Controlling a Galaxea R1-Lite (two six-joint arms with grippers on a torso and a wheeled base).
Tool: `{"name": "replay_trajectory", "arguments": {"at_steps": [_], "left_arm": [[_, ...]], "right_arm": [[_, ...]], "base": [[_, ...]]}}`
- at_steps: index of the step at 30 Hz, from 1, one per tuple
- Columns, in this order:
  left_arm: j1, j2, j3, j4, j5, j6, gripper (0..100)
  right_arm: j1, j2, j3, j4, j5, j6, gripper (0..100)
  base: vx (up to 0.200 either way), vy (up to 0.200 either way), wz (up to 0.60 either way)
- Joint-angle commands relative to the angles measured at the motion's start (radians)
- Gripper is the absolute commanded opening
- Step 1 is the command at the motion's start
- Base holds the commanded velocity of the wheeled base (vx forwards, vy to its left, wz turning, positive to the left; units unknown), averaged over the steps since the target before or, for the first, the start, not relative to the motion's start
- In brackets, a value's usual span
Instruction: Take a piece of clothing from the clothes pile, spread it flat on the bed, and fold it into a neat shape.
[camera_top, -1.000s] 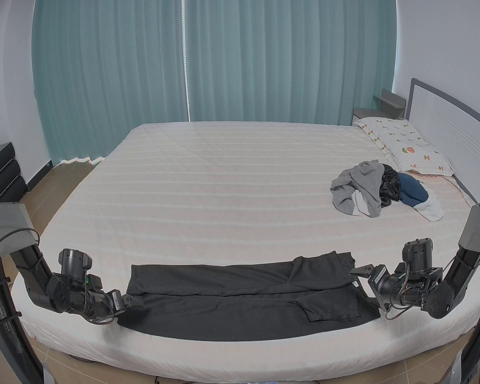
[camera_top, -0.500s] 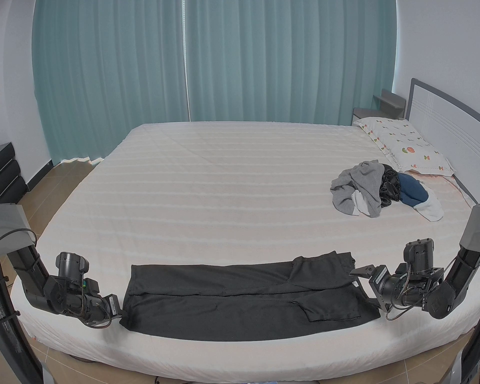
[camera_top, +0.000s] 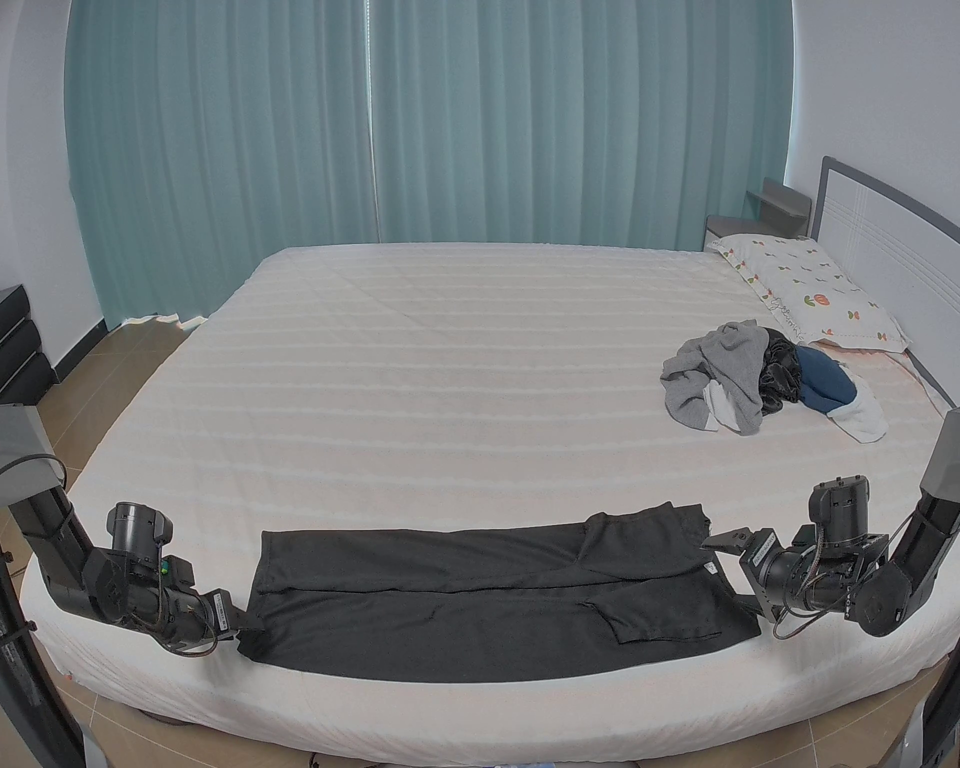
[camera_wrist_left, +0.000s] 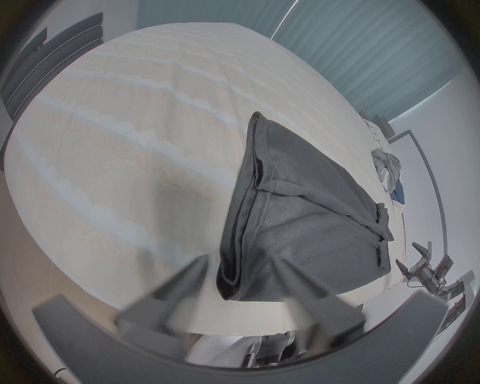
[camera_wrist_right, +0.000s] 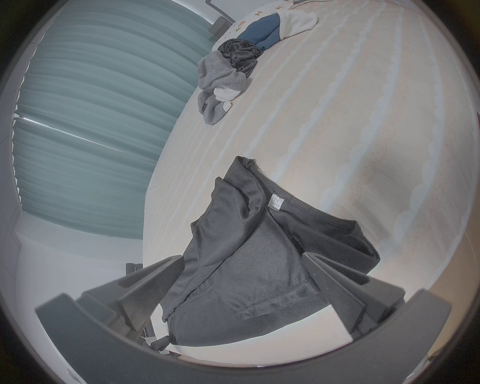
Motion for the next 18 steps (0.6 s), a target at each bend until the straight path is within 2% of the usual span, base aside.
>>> {"name": "replay_trajectory", "arguments": {"at_steps": [1, 8, 15, 18], "left_arm": [[0.017, -0.043, -0.022, -0.006, -0.016, -0.005, 100], [0.009, -0.009, -0.137, -0.003, -0.093, -0.008, 100], [-0.014, 0.086, -0.206, -0.012, -0.098, 0.008, 100], [-0.028, 0.164, -0.27, -0.01, -0.096, 0.069, 100]], "right_arm": [[0.0, 0.0, -0.004, 0.0, 0.0, -0.001, 100], [0.003, -0.006, -0.001, 0.0, 0.0, -0.001, 100], [0.004, -0.005, -0.001, 0.0, 0.002, -0.001, 100], [0.009, -0.005, -0.001, 0.0, 0.002, -0.001, 100]], "base": [[0.0, 0.0, 0.0], [0.0, 0.0, 0.0], [0.0, 0.0, 0.0], [0.0, 0.0, 0.0]]}}
